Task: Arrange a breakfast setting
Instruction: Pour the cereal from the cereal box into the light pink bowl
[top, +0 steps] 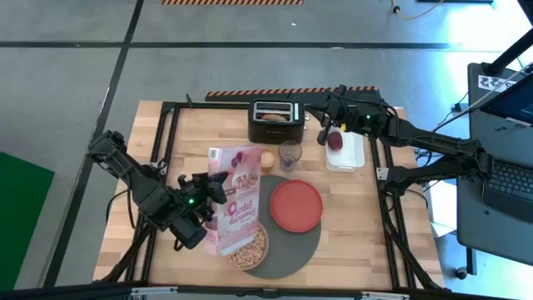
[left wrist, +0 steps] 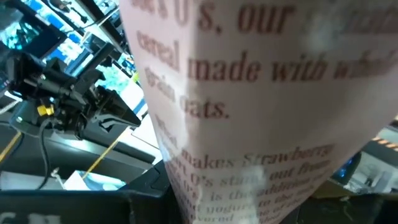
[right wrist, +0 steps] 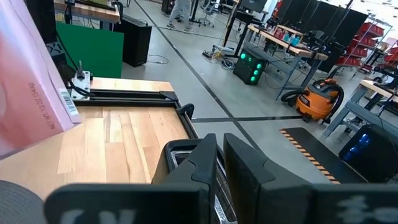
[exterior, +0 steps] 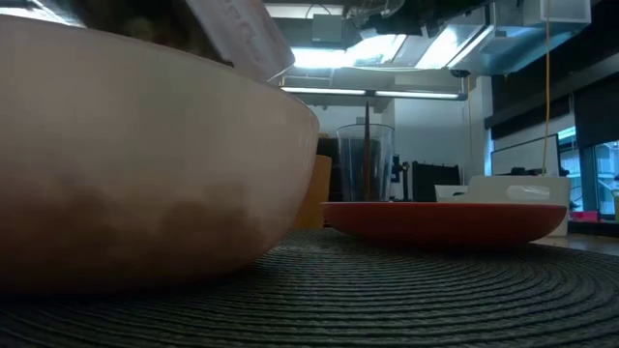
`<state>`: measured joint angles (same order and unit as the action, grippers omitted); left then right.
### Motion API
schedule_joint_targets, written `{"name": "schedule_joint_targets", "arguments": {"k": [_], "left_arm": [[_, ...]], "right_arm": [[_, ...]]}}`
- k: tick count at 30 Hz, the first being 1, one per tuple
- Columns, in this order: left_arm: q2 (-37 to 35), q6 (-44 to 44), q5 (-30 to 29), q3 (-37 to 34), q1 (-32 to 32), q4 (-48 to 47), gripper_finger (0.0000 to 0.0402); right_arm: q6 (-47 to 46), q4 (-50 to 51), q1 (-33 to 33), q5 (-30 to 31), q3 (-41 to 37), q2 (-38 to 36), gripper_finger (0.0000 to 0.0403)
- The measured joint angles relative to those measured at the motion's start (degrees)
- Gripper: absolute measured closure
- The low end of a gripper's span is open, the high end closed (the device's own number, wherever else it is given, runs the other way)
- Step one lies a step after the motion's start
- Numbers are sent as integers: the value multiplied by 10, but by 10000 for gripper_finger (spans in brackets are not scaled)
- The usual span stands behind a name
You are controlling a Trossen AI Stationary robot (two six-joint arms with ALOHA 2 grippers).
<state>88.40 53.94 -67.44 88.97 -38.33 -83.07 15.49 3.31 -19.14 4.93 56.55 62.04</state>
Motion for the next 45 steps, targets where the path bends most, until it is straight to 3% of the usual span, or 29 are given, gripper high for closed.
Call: {"name": "schedule_joint_targets", "arguments": {"k": [14, 34, 45], "left_arm": [[0, -101, 11, 0, -18, -69, 253], [0, -206, 25, 0, -38, -70, 253], [0, -257, 75, 0, -38, -70, 253]], "right_arm": [[0, 3, 0, 0, 0, 0, 368], [0, 3, 0, 1, 0, 0, 368], [0, 13, 0, 0, 0, 0, 368]]}}
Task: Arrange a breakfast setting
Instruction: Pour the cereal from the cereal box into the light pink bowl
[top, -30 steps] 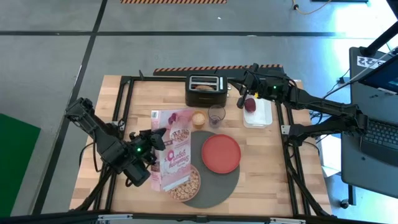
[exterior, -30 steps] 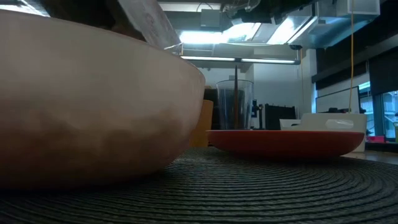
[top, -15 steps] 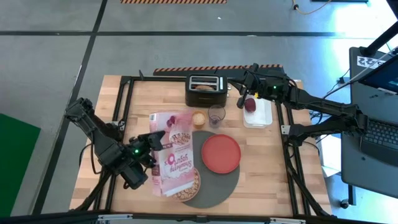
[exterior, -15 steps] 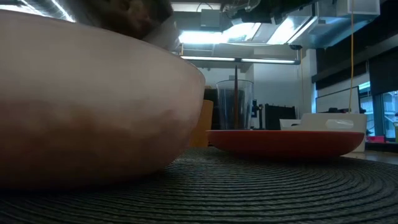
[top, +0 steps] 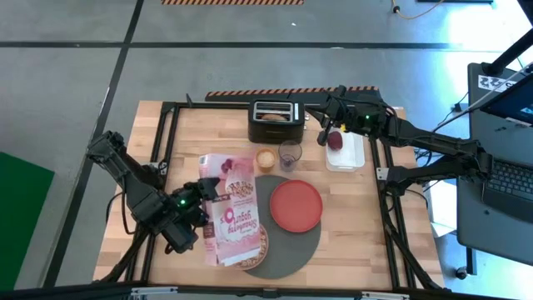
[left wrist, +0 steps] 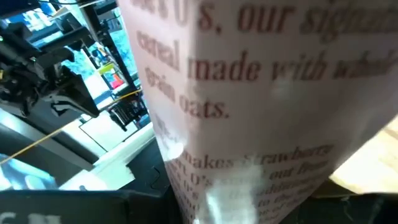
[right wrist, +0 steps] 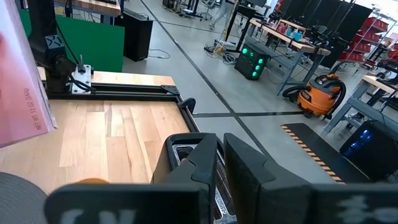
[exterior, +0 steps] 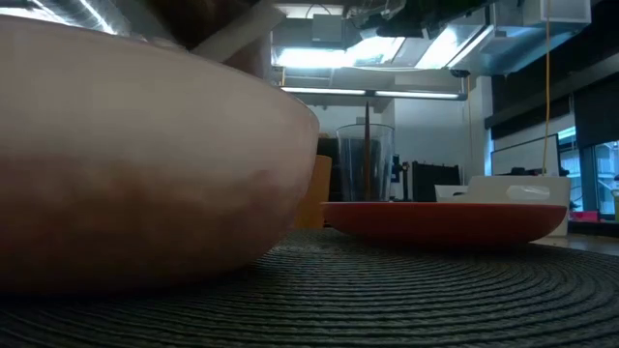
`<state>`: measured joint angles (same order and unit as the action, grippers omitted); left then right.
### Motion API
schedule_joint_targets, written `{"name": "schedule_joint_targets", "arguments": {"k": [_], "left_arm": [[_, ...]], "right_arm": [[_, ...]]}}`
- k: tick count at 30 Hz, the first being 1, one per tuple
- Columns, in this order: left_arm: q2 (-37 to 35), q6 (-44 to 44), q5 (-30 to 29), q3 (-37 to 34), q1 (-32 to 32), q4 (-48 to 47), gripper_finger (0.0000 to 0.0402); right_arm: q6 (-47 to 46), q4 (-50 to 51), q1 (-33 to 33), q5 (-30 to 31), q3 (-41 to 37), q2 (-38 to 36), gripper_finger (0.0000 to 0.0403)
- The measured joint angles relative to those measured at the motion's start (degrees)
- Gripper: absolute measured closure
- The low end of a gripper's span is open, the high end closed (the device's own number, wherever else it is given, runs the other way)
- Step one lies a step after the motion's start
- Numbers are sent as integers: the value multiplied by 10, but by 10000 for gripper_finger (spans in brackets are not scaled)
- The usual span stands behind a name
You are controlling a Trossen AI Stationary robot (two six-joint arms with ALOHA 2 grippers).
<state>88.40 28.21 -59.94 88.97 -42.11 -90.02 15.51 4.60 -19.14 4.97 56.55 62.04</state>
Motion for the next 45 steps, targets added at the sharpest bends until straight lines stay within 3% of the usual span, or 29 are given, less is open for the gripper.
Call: {"name": "schedule_joint_targets", "arguments": {"k": [6, 20, 28, 38, 45], "left_arm": [[0, -102, 42, 0, 0, 0, 253], [0, -293, 68, 0, 0, 12, 253], [25, -300, 64, 0, 14, 143, 253], [28, -470, 70, -9, 62, 208, 253], [28, -483, 85, -62, 111, 339, 253]], "right_arm": [[0, 0, 0, 0, 0, 0, 368], [3, 28, 0, 0, 0, 0, 368], [-4, 26, 0, 24, 0, 0, 368], [-5, 24, 0, 39, 0, 0, 368], [6, 24, 0, 54, 0, -12, 368]]}}
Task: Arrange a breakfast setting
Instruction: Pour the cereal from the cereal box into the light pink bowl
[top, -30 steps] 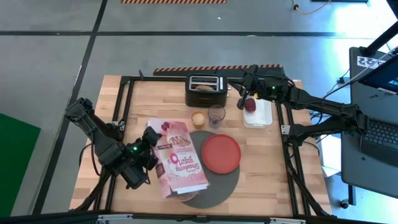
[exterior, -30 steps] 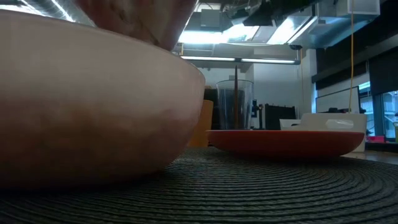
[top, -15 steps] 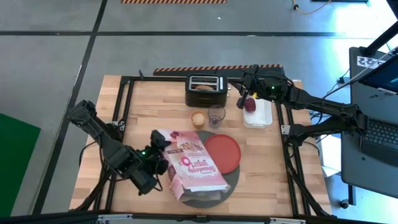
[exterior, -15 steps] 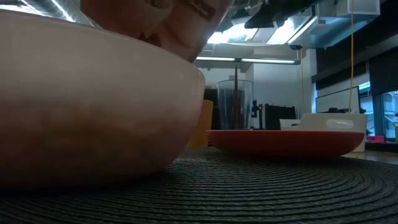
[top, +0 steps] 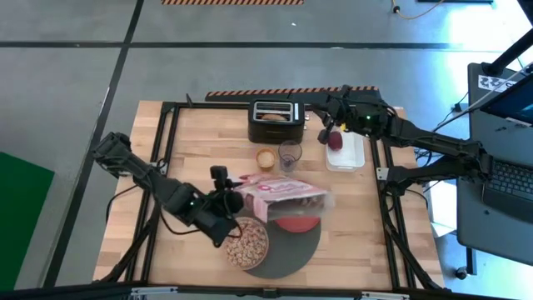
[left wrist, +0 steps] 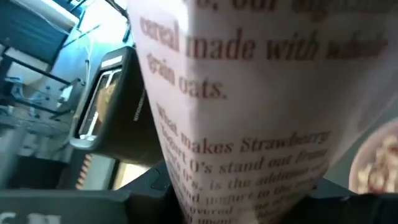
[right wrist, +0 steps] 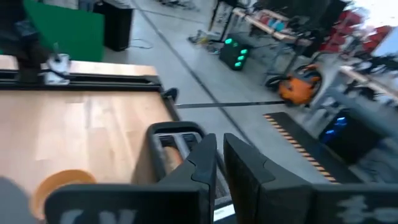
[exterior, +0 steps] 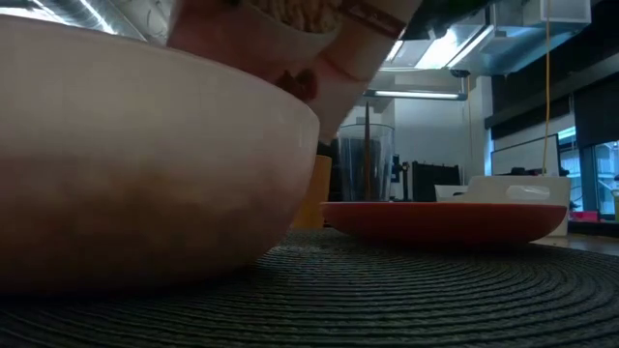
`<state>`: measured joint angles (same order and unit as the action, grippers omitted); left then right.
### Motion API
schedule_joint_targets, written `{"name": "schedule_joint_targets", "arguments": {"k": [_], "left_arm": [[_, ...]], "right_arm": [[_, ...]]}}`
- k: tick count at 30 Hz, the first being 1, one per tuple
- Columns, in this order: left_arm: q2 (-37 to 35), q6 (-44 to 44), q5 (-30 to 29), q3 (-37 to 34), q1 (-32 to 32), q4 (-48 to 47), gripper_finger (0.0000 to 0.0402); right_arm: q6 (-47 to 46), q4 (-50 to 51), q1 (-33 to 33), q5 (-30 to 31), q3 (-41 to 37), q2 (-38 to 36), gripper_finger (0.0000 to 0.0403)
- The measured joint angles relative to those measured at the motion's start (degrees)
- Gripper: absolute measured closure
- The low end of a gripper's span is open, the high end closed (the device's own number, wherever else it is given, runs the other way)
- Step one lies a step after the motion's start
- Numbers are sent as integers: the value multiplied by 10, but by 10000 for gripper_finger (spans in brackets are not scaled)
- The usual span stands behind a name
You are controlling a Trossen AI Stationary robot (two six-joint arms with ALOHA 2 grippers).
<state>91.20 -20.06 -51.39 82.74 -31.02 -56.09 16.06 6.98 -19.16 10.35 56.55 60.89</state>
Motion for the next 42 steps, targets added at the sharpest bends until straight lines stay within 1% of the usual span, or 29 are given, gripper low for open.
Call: {"name": "schedule_joint_targets", "arguments": {"k": [3, 8, 11, 13, 19, 22, 27, 31, 33, 37, 42], "left_arm": [[0, -30, -1, -15, 13, 32, 253], [0, -75, -2, -38, 36, 81, 253], [0, -91, 8, -43, 55, 119, 253], [0, -89, 32, -45, 72, 142, 253], [0, -80, 122, -46, 129, 210, 253], [0, -77, 141, -46, 151, 237, 253], [0, -18, 148, -43, 183, 314, 253], [-3, -4, 145, -16, 209, 338, 253], [-12, -5, 131, -10, 219, 336, 255], [-42, -3, 105, -8, 234, 337, 272], [-87, 28, 112, -7, 267, 369, 297]], "right_arm": [[19, 0, 0, 50, 0, -20, 368], [76, -1, 0, 188, 0, -66, 368], [100, -1, 0, 261, 0, -93, 368], [115, -1, 0, 291, 0, -107, 368], [144, 11, 0, 296, 0, -128, 368], [144, 30, 0, 291, 0, -129, 368], [140, 68, 0, 279, 0, -129, 368], [127, 65, 0, 281, 0, -139, 368], [127, 55, 0, 299, 0, -149, 368], [129, 56, 0, 335, 0, -167, 368], [129, 56, 0, 336, 0, -177, 368]]}}
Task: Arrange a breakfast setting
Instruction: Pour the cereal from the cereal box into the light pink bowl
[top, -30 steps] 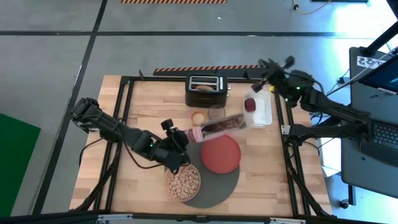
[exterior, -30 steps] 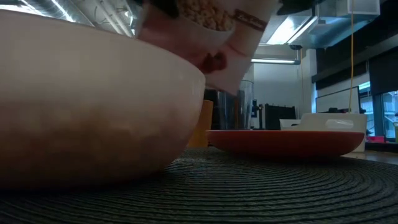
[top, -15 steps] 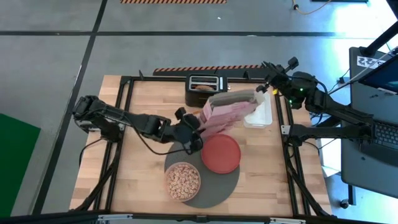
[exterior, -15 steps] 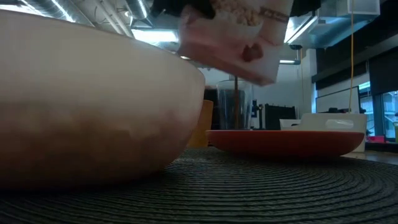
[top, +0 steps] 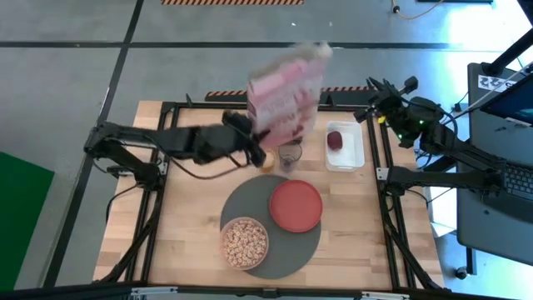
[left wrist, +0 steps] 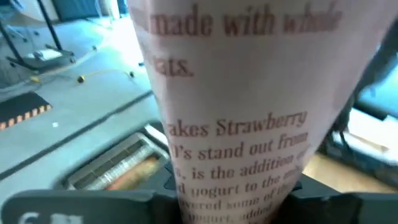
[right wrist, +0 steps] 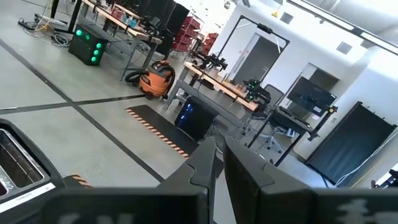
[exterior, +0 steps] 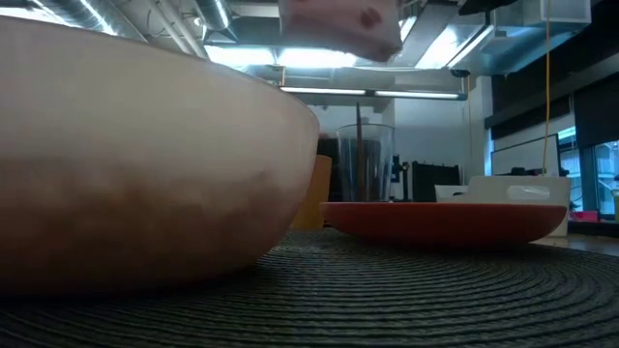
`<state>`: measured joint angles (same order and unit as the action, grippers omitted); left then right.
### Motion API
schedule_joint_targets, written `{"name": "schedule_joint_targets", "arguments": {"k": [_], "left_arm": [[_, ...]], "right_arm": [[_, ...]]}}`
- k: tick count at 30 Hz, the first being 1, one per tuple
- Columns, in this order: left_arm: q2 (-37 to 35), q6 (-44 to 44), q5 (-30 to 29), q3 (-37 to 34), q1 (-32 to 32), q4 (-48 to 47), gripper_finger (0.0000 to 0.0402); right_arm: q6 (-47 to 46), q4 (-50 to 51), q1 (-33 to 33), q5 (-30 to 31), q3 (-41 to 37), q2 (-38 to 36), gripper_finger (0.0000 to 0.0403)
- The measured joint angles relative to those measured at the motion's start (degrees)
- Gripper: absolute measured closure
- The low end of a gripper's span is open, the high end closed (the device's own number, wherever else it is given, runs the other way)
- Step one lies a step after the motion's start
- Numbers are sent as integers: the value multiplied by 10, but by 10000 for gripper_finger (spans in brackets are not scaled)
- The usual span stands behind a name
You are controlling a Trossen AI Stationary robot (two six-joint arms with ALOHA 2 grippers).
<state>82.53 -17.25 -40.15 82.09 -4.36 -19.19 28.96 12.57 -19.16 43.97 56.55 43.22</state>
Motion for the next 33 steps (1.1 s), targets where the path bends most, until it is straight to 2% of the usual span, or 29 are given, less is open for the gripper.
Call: {"name": "schedule_joint_targets", "arguments": {"k": [8, 10, 13, 15, 21, 24, 29, 33], "left_arm": [[-54, 70, 58, 0, 58, 9, 316], [-63, 89, 103, 0, 95, 10, 316], [-61, 100, 204, 0, 161, 8, 316], [-60, 103, 239, -4, 195, -1, 316], [-81, 134, 248, -33, 278, -5, 334], [-95, 139, 276, -59, 326, 5, 352], [-129, 132, 337, -137, 391, 22, 375], [-184, 118, 330, -216, 419, 53, 382]], "right_arm": [[-2, -1, 0, 0, 0, 14, 368], [-4, -5, 0, 0, 0, 22, 368], [-4, -41, 0, 0, 0, 44, 368], [-4, -71, 0, 0, 0, 59, 368], [-1, -133, 0, 0, 0, 100, 368], [-1, -134, 0, 0, 0, 112, 368], [-2, -133, 0, -1, 0, 128, 368], [-3, -134, -2, -1, 0, 131, 368]]}}
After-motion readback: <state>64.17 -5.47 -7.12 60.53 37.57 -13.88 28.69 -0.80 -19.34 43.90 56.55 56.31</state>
